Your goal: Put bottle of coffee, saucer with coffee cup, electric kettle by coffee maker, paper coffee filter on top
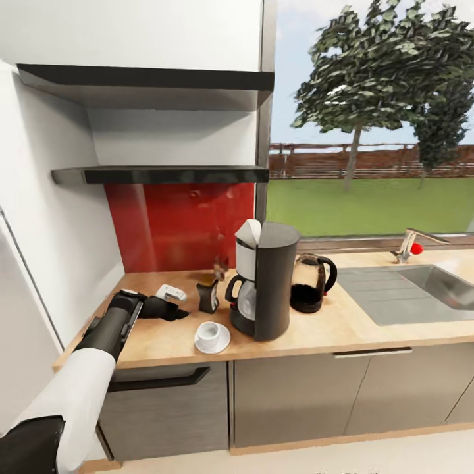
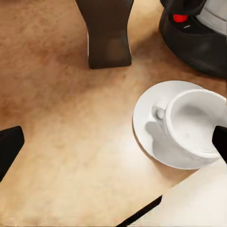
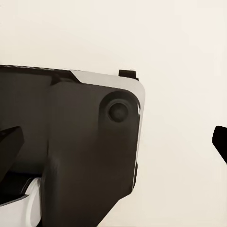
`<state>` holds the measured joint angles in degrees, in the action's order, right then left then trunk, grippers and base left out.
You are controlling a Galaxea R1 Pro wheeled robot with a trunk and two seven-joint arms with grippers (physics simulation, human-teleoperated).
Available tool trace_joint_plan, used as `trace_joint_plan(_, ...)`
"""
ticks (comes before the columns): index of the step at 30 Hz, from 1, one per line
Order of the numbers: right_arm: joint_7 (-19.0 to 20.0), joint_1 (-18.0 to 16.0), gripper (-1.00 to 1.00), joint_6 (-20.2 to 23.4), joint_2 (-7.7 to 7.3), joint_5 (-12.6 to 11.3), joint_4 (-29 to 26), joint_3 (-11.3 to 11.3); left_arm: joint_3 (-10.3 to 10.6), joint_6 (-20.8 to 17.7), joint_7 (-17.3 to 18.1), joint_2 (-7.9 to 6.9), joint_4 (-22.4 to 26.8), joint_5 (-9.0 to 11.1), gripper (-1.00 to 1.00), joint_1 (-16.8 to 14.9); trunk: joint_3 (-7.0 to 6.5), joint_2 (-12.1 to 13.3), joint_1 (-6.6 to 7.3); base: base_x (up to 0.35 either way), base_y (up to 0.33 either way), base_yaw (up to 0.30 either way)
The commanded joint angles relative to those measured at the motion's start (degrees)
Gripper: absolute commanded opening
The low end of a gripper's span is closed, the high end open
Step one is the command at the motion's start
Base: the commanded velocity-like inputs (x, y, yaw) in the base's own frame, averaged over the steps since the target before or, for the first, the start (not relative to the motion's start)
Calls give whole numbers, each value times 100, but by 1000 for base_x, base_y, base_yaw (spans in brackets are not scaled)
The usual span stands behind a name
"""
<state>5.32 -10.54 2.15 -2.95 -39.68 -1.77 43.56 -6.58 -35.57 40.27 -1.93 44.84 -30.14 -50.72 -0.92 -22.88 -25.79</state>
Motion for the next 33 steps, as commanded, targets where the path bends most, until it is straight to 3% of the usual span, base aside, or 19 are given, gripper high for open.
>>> trace_joint_plan(1, 12, -1, 100, 23, -4, -58, -8, 47, -19, -8, 52, 2, 7, -54, 100, 0, 2, -4, 1, -282, 66, 133)
trace_joint_plan(13, 10, -1, 100, 23, -4, -58, -7, 41, -27, 7, 50, 0, 7, -54, 100, 14, 2, -4, 1, -293, 82, 24)
trace_joint_plan(25, 5, -1, 100, 23, -9, -58, -16, 39, -113, 55, 81, -8, 172, -35, 100, 25, 2, -4, 1, -16, 5, 0)
trace_joint_plan(27, 5, -1, 100, 21, -12, -63, -21, 39, -242, 62, 90, -20, 197, -31, 100, 26, 2, -4, 1, 0, 0, 0)
trace_joint_plan(29, 4, -1, 100, 16, -7, -66, -24, 34, -536, 77, 94, -25, 212, -28, 100, 27, 2, -4, 1, 0, 0, 0)
trace_joint_plan(33, 4, -1, 100, 16, -5, -66, -26, 32, -735, 87, 98, -26, 217, -5, 100, 27, 2, -4, 1, 0, 0, 0)
